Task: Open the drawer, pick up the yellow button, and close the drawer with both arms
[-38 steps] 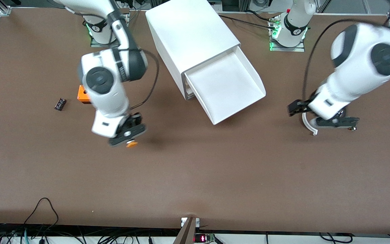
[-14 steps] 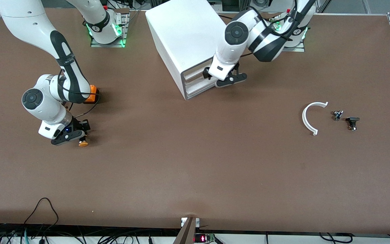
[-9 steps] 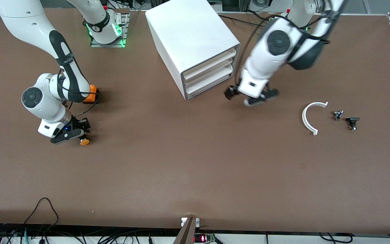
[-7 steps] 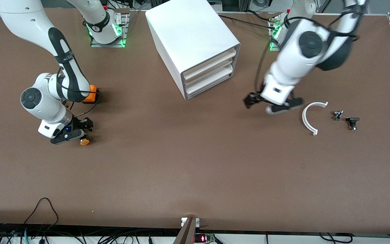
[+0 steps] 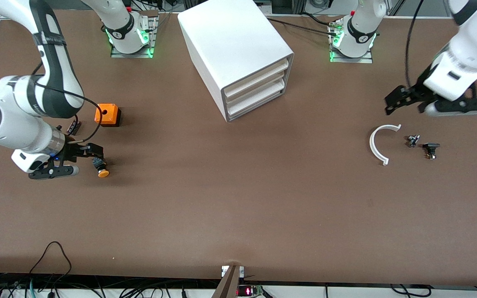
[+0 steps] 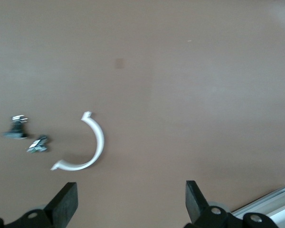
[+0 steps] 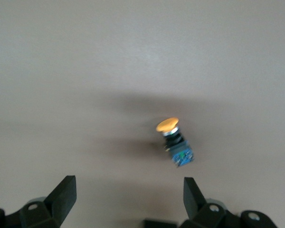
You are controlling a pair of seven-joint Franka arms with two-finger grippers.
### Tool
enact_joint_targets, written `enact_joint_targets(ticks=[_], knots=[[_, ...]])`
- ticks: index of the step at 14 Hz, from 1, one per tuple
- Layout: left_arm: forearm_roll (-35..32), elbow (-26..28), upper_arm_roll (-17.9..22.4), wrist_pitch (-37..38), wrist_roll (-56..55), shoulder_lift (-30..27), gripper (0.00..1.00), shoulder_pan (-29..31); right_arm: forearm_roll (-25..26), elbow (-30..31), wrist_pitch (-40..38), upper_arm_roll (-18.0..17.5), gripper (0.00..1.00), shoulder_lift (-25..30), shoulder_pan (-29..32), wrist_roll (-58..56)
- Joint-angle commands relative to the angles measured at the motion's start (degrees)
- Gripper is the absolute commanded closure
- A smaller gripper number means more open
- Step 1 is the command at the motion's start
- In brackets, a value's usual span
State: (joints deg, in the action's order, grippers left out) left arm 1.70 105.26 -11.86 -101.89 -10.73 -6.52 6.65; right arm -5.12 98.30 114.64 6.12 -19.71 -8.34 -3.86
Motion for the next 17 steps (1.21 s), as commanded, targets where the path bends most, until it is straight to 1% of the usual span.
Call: enact_joint_targets(ticks=[1, 3, 5, 7, 8, 11, 12, 14, 17], knots=[[-3.9, -1.4, 0.5, 5.8, 1.4, -0.3, 0.00, -0.6, -0.8, -11.0, -11.9, -1.6, 0.00, -0.8, -1.8, 10.9], [-3.9, -2.9, 0.6, 7.1, 1.6, 0.5, 0.00, -0.4, -0.8, -17.7, -20.3, -1.8, 0.00, -0.8, -3.2, 17.8], [-3.6, -4.4, 0.2, 7.5, 1.5, 1.5, 0.00, -0.4, -0.2, -24.4, -26.5, -2.5, 0.00, -0.8, -3.4, 19.2], [-3.6, -4.4, 0.0, 7.6, 1.2, 1.5, 0.00, -0.4, 0.2, -26.6, -29.0, -2.4, 0.00, -0.6, -3.4, 19.2], [-3.6, -4.4, 0.1, 7.6, 1.3, 1.6, 0.00, -0.3, 1.7, -26.5, -30.1, -2.3, 0.00, 0.7, -3.3, 19.2], [-3.6, -4.8, 0.0, 7.5, 1.5, 2.0, 0.00, -0.3, 9.4, -23.8, -30.4, -2.3, 0.00, 3.7, -2.5, 19.2], [-3.5, -4.9, 0.0, 7.5, 1.1, 2.0, 0.00, -0.3, 11.6, -23.0, -29.7, -2.3, 0.00, 4.2, -0.8, 19.2], [-3.4, -4.8, 0.1, 7.5, 1.3, 2.0, 0.00, -0.3, 11.6, -19.5, -27.0, -2.6, 0.00, 6.4, 1.8, 19.2], [-3.4, -4.9, 0.1, 7.5, 1.2, 2.0, 0.00, -0.3, 11.6, -10.3, -23.3, -4.3, 0.00, 12.3, 5.9, 16.9]])
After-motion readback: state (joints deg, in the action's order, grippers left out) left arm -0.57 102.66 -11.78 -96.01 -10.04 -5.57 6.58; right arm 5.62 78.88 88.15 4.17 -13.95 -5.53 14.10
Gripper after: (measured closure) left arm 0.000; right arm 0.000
